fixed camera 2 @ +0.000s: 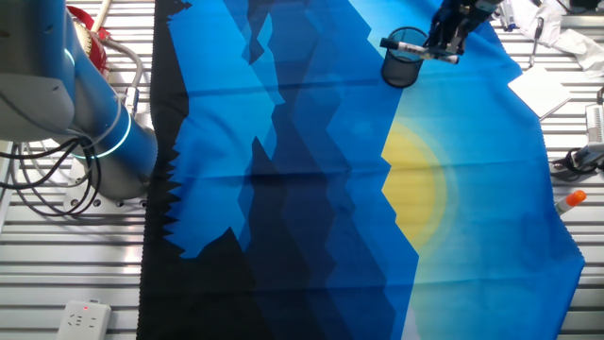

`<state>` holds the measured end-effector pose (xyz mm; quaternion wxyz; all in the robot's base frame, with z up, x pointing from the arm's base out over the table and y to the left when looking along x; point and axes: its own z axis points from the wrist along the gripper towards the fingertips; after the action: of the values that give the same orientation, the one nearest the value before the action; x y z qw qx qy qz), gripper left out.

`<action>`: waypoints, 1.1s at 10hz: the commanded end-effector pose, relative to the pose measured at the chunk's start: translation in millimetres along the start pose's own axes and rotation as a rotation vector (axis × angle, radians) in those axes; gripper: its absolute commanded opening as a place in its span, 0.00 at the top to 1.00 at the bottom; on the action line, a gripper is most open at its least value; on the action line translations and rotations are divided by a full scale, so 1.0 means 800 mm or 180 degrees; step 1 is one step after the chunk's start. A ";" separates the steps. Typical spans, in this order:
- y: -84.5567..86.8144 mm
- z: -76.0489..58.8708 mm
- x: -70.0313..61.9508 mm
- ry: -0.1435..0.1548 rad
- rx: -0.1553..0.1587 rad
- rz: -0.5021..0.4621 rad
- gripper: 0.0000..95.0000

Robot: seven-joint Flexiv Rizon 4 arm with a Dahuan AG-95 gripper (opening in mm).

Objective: Put the pen into the pen holder

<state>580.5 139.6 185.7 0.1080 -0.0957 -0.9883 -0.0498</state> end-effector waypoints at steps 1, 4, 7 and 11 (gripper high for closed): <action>-0.001 0.000 0.001 0.0007 -0.0003 0.0015 1.00; -0.001 0.000 0.001 -0.0095 0.0019 -0.0058 1.00; -0.001 0.000 0.001 -0.0138 0.0396 -0.0351 1.00; -0.001 0.000 0.001 -0.0152 0.0423 -0.0780 1.00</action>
<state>580.7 139.7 186.1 0.0835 0.0114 -0.9964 0.0041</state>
